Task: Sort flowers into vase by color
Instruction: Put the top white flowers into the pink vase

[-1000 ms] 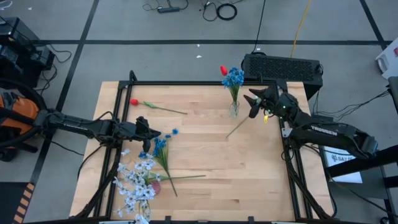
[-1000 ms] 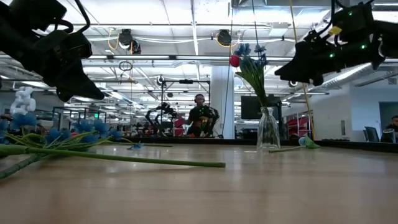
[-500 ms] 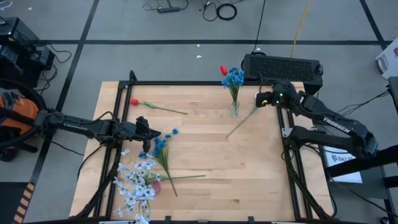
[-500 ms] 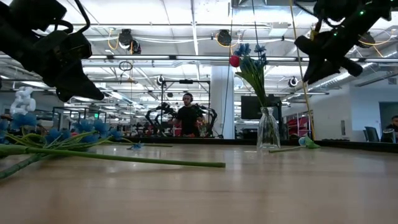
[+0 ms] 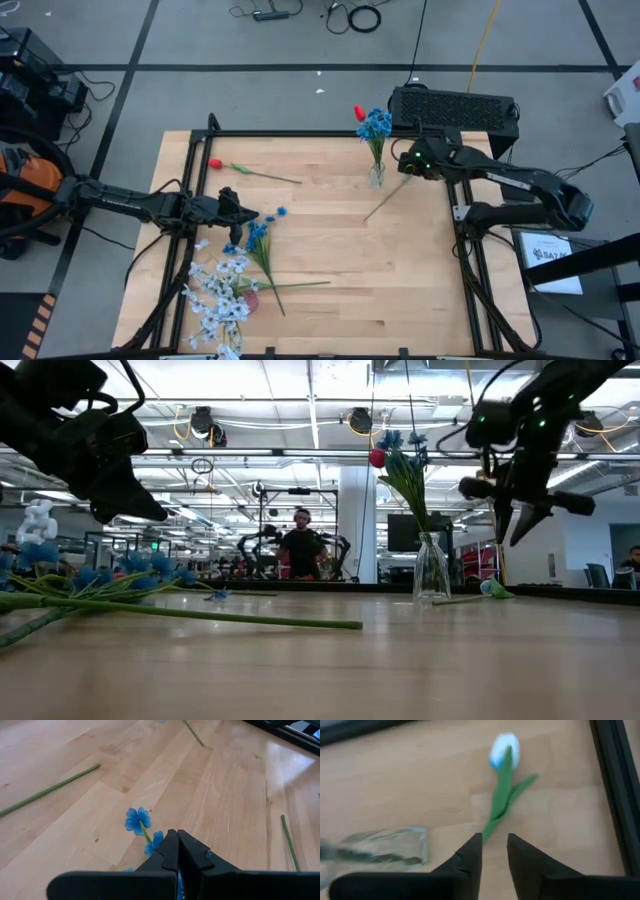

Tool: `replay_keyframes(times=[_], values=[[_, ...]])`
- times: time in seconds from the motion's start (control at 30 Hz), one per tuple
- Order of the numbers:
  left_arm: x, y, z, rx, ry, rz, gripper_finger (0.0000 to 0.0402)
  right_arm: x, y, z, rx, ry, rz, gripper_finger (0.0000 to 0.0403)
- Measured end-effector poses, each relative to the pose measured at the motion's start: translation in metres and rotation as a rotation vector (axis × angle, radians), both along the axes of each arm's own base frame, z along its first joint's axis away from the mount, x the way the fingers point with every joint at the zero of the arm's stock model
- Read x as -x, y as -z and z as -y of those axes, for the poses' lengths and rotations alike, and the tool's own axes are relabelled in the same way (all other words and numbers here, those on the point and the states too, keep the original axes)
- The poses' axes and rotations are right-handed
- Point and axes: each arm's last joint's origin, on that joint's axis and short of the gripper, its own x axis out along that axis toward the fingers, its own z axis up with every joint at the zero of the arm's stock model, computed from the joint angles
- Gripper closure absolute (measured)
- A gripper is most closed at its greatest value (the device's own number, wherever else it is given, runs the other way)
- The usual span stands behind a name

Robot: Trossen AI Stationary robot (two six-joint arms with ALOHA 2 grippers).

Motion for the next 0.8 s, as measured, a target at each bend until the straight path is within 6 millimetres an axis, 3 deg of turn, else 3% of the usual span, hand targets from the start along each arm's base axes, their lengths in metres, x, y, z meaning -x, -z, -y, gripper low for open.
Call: replay_keyframes(times=[0.27, 0.47, 0.63, 0.8], values=[[0.0, 0.0, 0.001, 0.023, 0.039, -0.005, 0.0398, -0.014, 0.03, 0.011, -0.091, 0.15, -0.052, 0.0243], [0.0, 0.001, 0.002, 0.033, 0.057, -0.016, 0.0398, -0.025, 0.051, 0.025, -0.11, 0.223, -0.045, 0.0215], [0.0, 0.001, 0.002, 0.04, 0.069, -0.017, 0.0398, -0.029, 0.067, 0.033, -0.138, 0.24, -0.079, 0.0223], [0.0, 0.001, 0.003, 0.052, 0.087, -0.018, 0.0398, -0.028, 0.077, 0.034, -0.167, 0.248, -0.129, 0.0282]])
